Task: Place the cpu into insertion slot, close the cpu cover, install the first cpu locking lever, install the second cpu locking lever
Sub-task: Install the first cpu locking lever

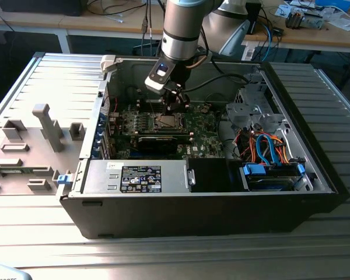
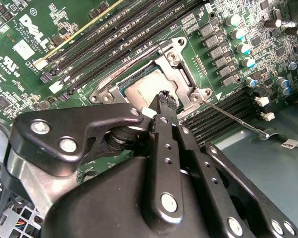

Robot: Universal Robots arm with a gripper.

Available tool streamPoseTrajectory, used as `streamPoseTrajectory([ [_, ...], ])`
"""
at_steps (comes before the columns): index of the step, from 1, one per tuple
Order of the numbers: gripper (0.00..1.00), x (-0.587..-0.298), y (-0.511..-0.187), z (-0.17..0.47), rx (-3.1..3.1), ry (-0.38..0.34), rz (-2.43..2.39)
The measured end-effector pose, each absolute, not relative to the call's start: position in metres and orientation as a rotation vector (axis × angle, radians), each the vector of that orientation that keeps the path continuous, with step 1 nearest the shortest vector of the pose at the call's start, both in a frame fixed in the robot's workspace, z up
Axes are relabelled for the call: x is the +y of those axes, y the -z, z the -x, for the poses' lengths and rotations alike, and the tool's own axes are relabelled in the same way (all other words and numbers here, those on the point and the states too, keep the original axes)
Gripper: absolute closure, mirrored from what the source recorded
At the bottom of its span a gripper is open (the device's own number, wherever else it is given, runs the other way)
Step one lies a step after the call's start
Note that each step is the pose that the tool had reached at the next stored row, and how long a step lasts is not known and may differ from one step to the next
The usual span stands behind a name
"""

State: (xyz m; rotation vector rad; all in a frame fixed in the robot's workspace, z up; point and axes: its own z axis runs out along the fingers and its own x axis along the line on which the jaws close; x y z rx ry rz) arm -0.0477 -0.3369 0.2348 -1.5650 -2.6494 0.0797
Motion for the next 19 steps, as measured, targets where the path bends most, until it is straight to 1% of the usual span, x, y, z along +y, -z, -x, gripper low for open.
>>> streamPoseTrajectory([
  [19, 0.89, -0.3369, -0.2348, 0.0478, -2.683, -0.082, 1.508],
])
